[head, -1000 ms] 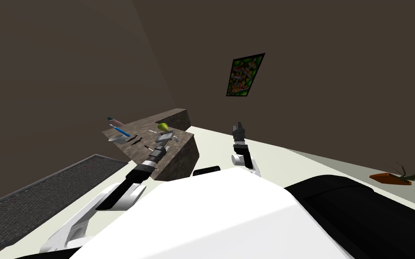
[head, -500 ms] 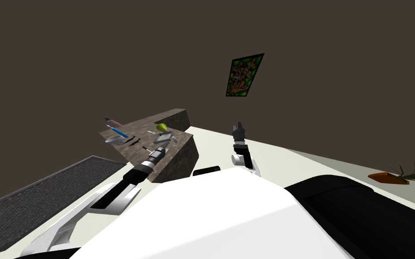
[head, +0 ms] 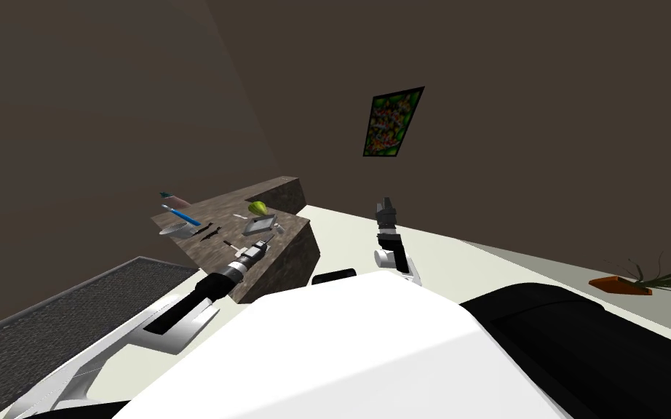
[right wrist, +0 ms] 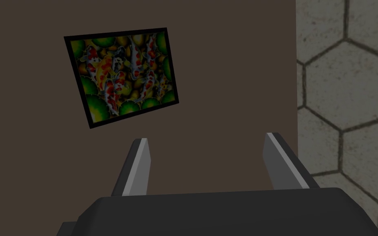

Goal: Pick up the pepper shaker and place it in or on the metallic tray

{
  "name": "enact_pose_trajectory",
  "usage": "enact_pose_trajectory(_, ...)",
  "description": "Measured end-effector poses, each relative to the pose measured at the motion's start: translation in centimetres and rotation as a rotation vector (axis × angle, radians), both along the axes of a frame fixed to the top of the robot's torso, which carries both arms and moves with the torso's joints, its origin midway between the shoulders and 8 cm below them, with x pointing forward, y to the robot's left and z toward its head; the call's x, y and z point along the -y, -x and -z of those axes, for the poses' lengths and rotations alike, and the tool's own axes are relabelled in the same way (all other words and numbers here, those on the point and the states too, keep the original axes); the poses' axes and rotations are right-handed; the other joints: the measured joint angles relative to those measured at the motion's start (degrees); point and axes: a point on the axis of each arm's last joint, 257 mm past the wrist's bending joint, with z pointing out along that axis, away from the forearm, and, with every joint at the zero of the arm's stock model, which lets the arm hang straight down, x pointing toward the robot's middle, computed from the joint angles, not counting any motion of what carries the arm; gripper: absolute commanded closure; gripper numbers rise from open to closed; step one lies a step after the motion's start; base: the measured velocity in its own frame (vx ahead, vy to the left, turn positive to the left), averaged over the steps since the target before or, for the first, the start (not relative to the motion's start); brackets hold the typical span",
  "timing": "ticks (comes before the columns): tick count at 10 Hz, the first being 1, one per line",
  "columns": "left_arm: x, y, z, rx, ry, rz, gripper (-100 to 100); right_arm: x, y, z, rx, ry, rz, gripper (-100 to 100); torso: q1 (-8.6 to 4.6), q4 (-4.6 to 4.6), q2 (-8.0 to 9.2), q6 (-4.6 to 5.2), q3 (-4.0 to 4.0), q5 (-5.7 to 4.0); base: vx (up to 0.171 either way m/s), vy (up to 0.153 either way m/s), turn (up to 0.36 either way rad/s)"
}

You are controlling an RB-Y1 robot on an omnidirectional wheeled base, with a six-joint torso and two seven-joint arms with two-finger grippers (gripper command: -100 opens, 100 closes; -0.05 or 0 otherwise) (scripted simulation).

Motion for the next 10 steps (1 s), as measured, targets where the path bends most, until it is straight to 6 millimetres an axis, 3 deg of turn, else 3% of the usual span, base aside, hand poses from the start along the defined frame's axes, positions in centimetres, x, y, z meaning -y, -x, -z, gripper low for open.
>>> enact_pose_trajectory(10,-4.9,2.4,5.9,-0.273,-0.219,0.007,-100,0.0,0.0,0.0,0.0,0.0,0.0,0,0.02,-0.02,-0.09,0.01,-0.06,0.01,0.059,-0.032,-0.04)
